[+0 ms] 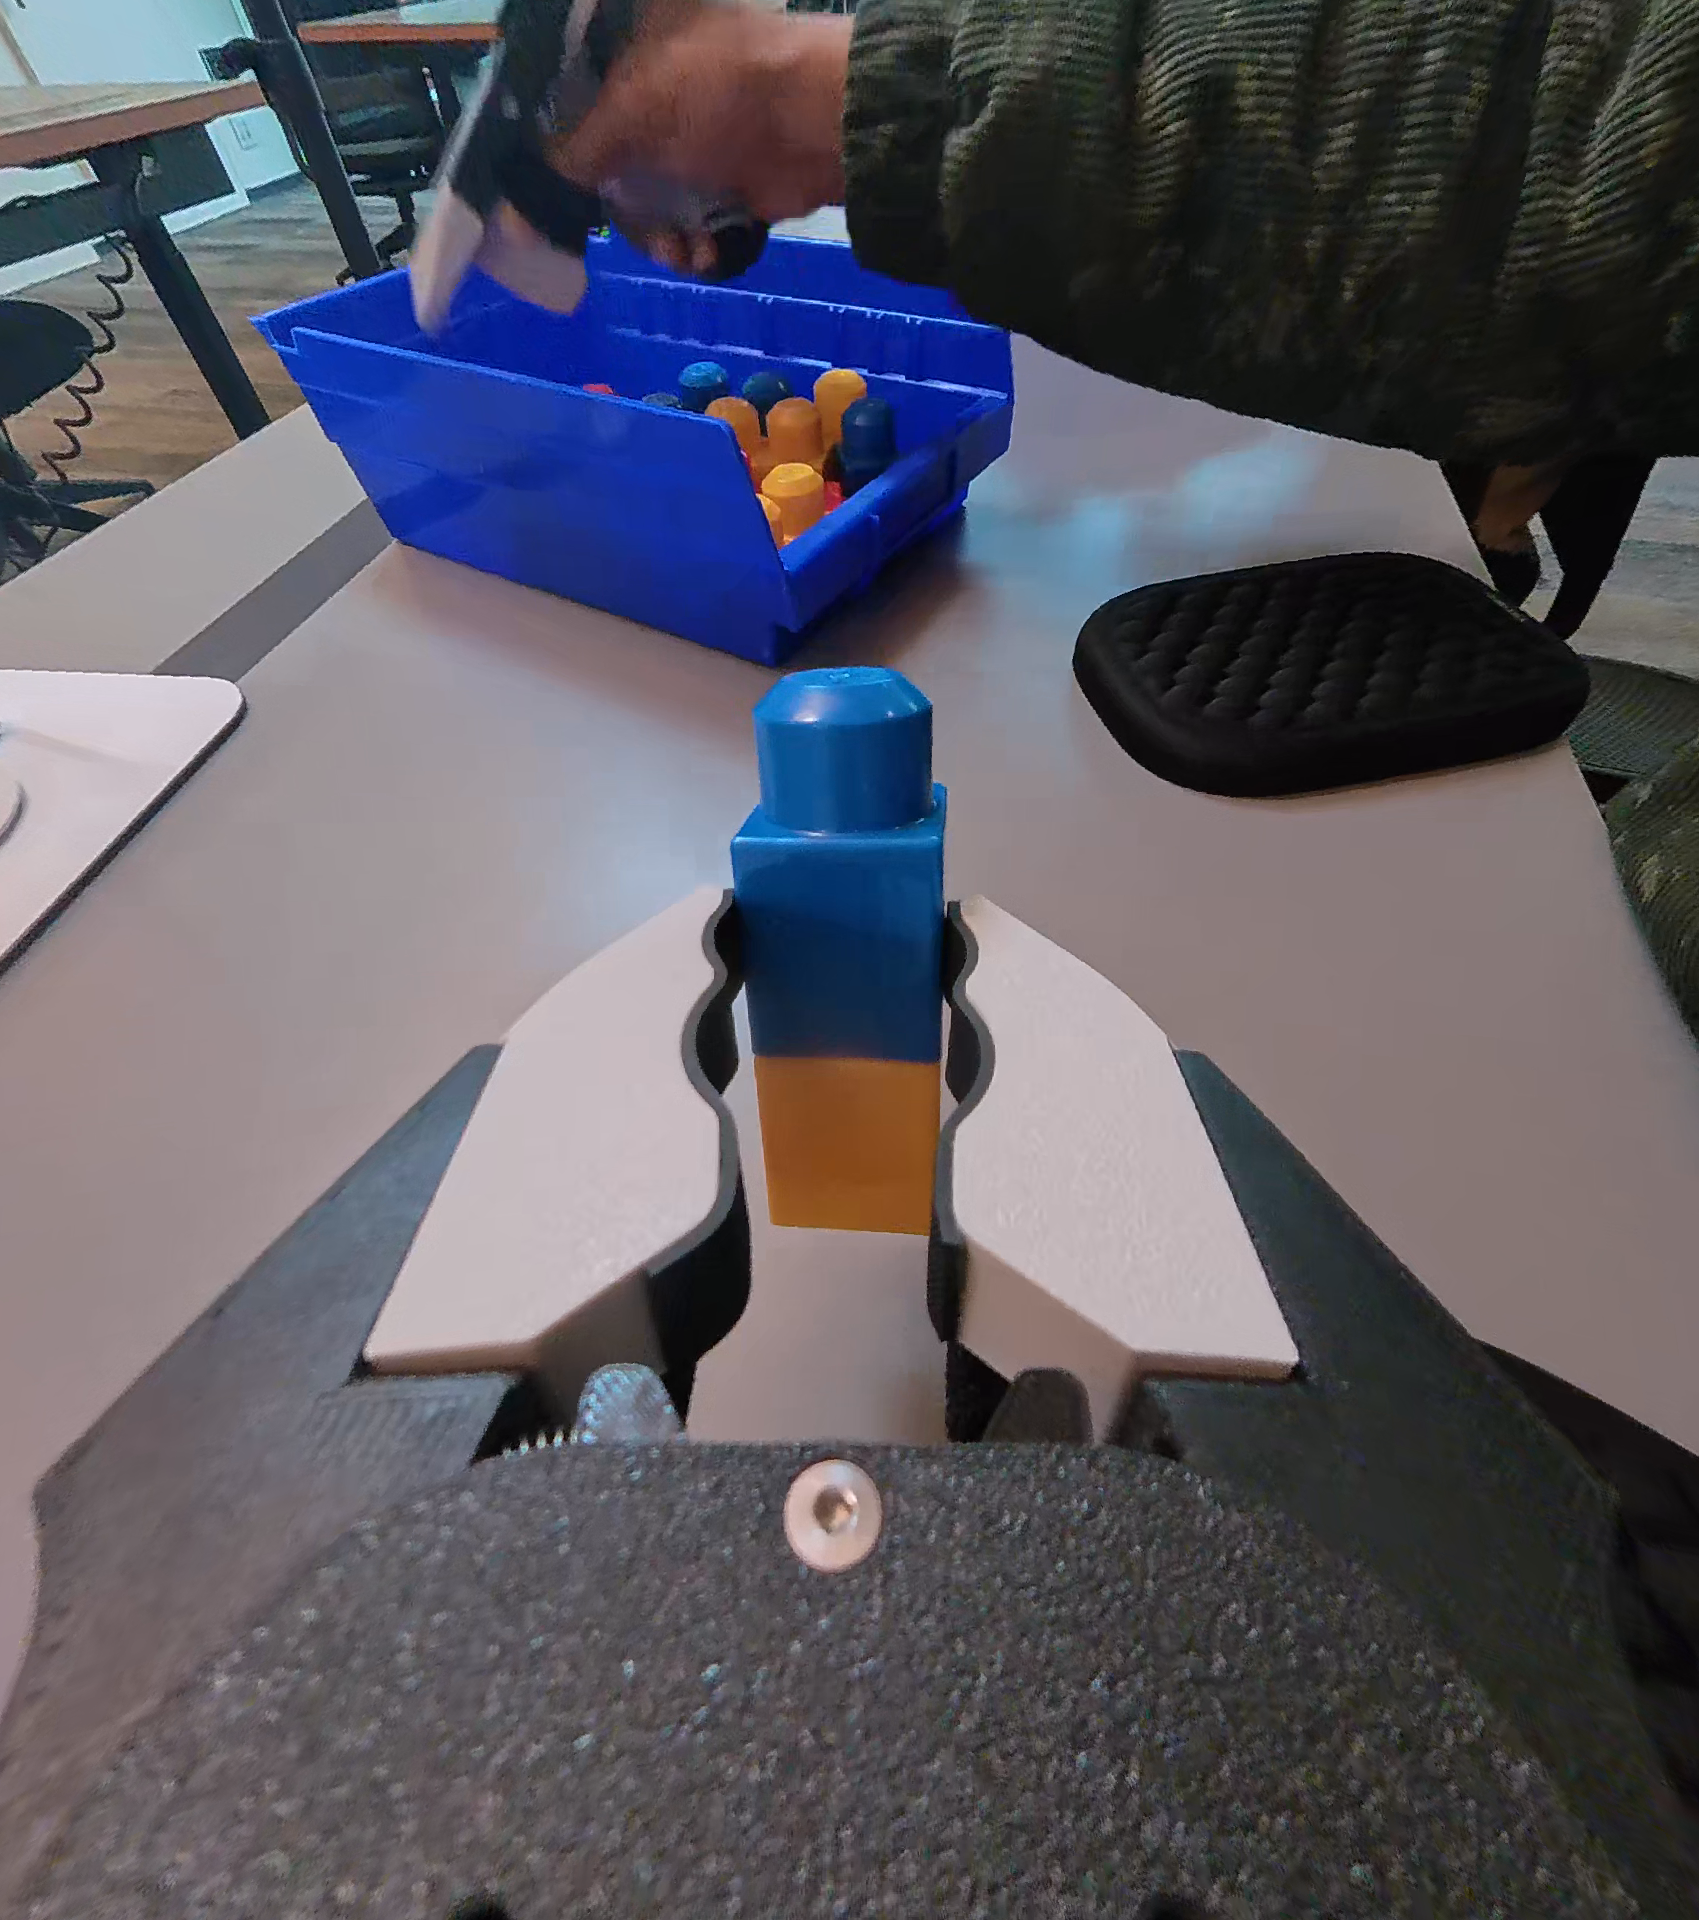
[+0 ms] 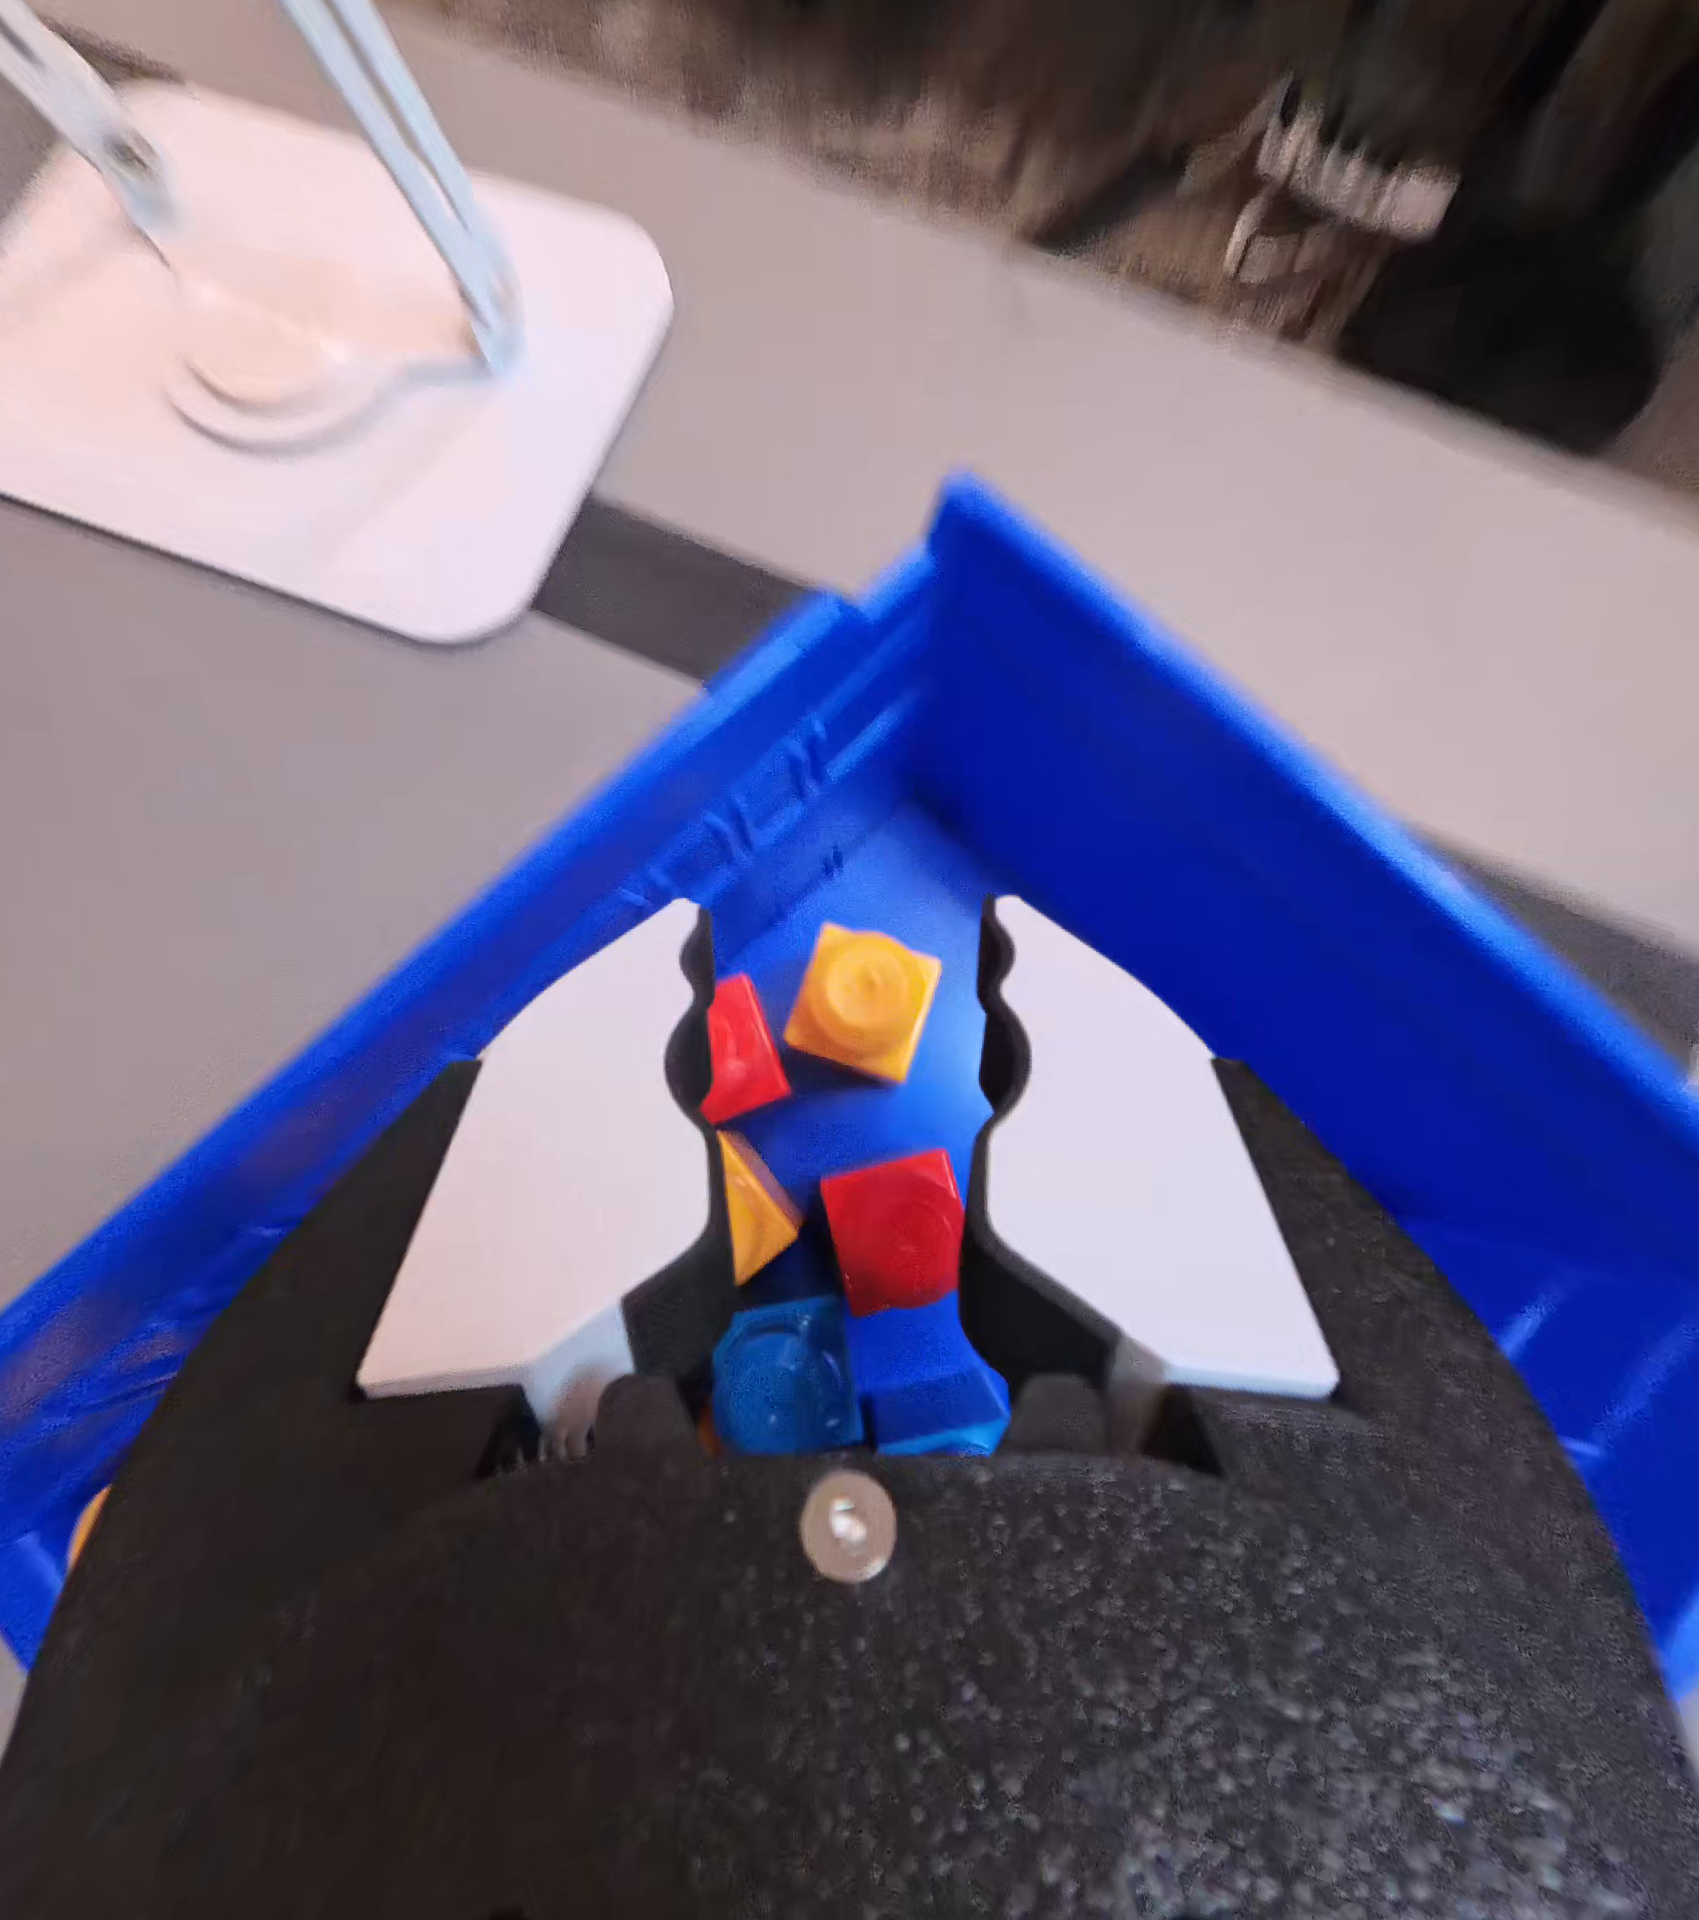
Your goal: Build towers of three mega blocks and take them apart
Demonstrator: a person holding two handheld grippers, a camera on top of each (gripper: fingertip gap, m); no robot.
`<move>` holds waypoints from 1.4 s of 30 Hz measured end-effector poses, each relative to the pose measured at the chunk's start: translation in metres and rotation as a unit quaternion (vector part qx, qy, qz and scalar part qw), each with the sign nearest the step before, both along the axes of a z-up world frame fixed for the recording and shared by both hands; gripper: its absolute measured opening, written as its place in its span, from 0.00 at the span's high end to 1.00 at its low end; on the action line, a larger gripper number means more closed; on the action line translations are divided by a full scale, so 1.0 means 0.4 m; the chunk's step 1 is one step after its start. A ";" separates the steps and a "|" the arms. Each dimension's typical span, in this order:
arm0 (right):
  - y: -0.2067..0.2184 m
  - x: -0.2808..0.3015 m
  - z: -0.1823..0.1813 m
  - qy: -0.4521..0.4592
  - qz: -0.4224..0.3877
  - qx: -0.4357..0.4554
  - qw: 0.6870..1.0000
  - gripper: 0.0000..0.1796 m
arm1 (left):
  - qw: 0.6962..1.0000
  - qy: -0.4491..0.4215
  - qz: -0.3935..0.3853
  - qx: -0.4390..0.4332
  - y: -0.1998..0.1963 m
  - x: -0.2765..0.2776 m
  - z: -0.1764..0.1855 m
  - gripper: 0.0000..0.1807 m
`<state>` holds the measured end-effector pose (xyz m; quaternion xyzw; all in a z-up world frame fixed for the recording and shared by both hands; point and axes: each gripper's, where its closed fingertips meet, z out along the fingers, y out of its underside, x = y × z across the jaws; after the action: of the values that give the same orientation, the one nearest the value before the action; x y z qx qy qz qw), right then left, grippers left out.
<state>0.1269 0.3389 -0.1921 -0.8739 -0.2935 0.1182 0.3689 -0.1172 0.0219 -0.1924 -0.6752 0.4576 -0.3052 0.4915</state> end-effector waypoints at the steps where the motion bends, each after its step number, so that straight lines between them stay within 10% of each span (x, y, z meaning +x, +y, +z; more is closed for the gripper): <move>1: -0.022 -0.029 0.056 0.010 0.027 0.046 0.999 0.72 | 1.000 0.000 -0.002 -0.002 -0.001 0.003 -0.002 0.80; 6: -0.384 -0.313 0.213 0.112 0.287 0.108 0.945 0.72 | 1.000 -0.008 -0.014 -0.002 -0.013 0.026 0.000 0.80; 13: -0.830 -0.530 0.104 0.153 0.472 0.061 0.866 0.70 | 0.999 -0.010 -0.041 0.014 -0.051 0.072 0.010 0.80; 30: -0.863 -0.547 0.017 0.123 0.490 0.056 0.861 0.83 | 0.997 0.036 -0.059 0.020 -0.065 0.086 -0.035 0.80; 33: -0.851 -0.544 0.054 0.165 0.476 0.070 0.861 0.83 | 0.998 0.042 -0.049 0.026 -0.055 0.076 -0.037 0.68; 42: -0.845 -0.497 0.057 0.157 0.494 0.070 0.852 0.83 | 0.993 0.101 -0.058 -0.004 -0.060 0.041 -0.067 0.80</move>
<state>-0.0720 0.0009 -0.1692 -0.5555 -0.6323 0.4000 0.3628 -0.1009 -0.0020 -0.2190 -0.6766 0.5426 -0.2650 0.4214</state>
